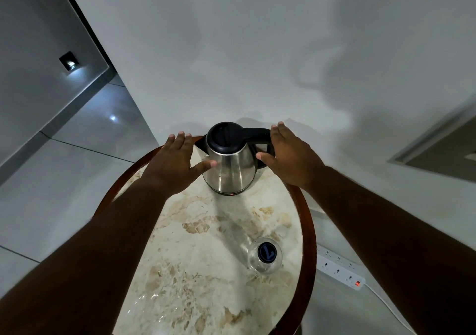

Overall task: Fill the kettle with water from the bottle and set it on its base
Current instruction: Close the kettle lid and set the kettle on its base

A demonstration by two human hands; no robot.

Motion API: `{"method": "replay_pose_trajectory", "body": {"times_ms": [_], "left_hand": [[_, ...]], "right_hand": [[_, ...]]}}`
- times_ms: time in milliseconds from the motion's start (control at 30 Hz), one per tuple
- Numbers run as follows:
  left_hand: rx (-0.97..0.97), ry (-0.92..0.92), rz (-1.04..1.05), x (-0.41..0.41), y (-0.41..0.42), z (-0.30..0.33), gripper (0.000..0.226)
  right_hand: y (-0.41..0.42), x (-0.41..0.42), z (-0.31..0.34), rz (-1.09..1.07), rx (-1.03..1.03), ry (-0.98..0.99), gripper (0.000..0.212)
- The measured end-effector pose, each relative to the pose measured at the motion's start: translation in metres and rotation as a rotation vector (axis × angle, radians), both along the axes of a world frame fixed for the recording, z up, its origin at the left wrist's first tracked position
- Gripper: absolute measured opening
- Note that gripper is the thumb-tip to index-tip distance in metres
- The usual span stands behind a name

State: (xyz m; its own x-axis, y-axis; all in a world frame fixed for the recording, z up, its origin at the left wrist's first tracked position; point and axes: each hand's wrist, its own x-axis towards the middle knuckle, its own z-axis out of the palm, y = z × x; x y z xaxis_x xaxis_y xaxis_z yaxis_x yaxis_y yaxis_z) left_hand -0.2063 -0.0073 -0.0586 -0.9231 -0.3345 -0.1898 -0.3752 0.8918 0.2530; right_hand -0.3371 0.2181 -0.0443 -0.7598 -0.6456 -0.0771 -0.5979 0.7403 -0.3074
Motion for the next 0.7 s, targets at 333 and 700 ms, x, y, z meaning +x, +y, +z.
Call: {"method": "replay_pose_trajectory", "body": {"times_ms": [333,700], "left_hand": [[-0.028,0.019,-0.005,0.010,0.004,0.005,0.100],[-0.034,0.024,-0.034,-0.002,0.002,0.009,0.105]], "right_hand": [[0.001,0.008,0.009,0.011,0.025,-0.008,0.078],[-0.006,0.001,0.010,0.048,0.085,-0.029,0.075]]}}
